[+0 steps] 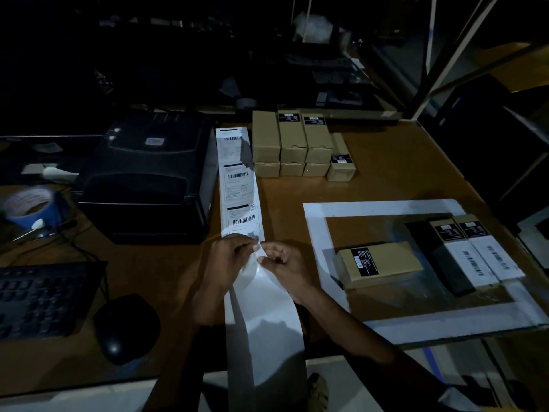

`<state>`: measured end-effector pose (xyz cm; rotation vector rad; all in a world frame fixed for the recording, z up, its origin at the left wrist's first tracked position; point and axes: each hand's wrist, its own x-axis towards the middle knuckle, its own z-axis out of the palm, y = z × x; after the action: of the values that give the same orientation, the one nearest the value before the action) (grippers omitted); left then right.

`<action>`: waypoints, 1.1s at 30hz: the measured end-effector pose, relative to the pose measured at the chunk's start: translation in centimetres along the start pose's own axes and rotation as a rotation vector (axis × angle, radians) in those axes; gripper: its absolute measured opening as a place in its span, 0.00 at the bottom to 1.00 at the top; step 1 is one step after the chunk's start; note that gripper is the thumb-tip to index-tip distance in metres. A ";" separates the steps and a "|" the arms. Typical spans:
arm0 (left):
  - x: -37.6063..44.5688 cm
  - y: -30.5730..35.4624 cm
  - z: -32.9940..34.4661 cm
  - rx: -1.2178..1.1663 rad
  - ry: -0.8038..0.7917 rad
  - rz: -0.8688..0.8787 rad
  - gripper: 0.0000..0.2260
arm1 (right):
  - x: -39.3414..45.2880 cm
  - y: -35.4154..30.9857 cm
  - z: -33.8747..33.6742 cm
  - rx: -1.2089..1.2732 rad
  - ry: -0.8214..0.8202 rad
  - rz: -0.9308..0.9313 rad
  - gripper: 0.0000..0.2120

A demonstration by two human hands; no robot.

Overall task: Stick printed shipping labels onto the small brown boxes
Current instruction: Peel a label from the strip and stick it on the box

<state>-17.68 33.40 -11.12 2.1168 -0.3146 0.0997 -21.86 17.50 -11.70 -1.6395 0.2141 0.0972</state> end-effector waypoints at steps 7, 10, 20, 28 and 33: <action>0.8 0.2 -0.5 0.000 -0.028 -0.008 0.10 | -0.4 -0.6 0.3 -0.018 0.002 0.001 0.18; 0.8 0.5 -0.7 0.141 -0.027 0.048 0.09 | -0.7 -0.5 0.6 -0.007 0.034 -0.013 0.17; 0.5 2.3 -0.9 0.546 0.010 0.338 0.02 | -0.8 -0.8 0.8 -0.056 0.023 -0.062 0.14; 1.1 2.2 -0.3 0.650 -0.037 0.329 0.03 | -0.6 -1.0 0.6 -0.005 0.040 -0.043 0.16; 1.5 2.0 -0.4 0.318 -0.015 0.060 0.04 | -0.2 -0.5 0.8 -0.039 0.069 -0.036 0.15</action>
<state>-16.71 32.44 -8.94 2.4241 -0.3926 0.1787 -21.89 18.36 -11.26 -1.6862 0.2364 0.0174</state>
